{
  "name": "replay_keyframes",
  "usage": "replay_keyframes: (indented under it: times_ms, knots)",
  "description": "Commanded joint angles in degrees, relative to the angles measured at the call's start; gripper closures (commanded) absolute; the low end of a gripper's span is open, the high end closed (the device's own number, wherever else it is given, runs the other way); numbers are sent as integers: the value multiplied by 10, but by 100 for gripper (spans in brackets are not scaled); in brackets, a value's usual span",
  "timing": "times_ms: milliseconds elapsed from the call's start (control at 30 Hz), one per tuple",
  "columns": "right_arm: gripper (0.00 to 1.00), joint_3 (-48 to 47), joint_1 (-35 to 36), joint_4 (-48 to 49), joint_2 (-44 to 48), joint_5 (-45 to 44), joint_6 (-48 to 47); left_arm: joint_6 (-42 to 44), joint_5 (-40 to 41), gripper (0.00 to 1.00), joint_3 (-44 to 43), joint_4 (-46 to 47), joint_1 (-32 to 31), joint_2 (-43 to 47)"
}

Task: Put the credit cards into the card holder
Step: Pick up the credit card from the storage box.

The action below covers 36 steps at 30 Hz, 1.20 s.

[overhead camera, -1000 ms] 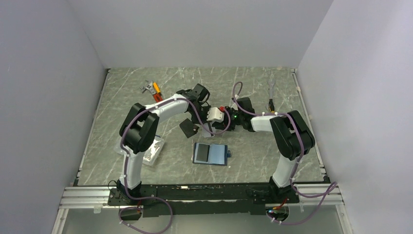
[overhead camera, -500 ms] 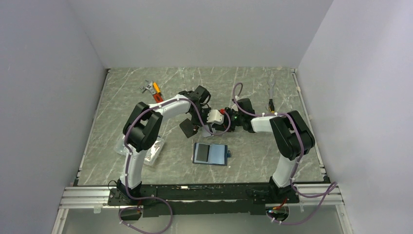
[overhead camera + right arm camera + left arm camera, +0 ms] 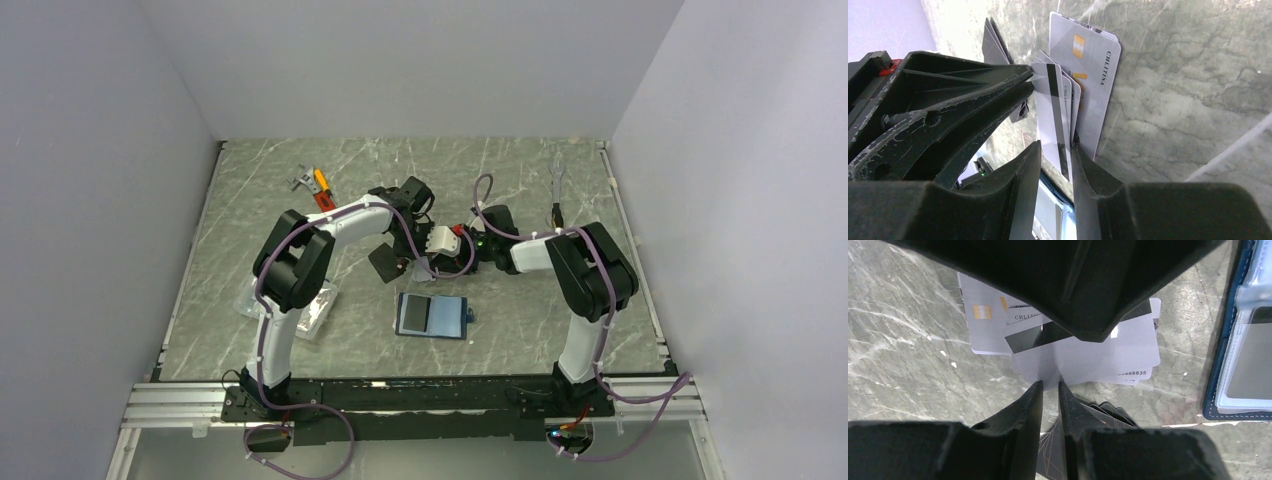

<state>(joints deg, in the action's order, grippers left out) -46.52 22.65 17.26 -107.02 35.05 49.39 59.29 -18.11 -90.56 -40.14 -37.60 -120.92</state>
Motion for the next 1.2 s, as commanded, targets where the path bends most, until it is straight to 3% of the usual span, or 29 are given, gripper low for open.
replay_keyframes:
  times_ms: [0, 333, 600, 933, 1167]
  knots:
    - [69, -5, 3, 36, -15, 8, 13, 8, -17, 77, -6, -10, -7, -10]
    - [83, -21, 5, 79, -40, 26, 48, -5, -25, 78, -2, -9, -13, -6]
    - [100, -9, -10, 30, 1, 3, 13, -23, -50, 78, -51, -37, -11, 0]
    - [100, -9, -24, -49, 49, -28, -60, -88, -66, 74, -134, -51, 23, 11]
    - [100, -2, -30, -14, 77, 3, -61, -154, -57, 64, -131, -31, 42, 69]
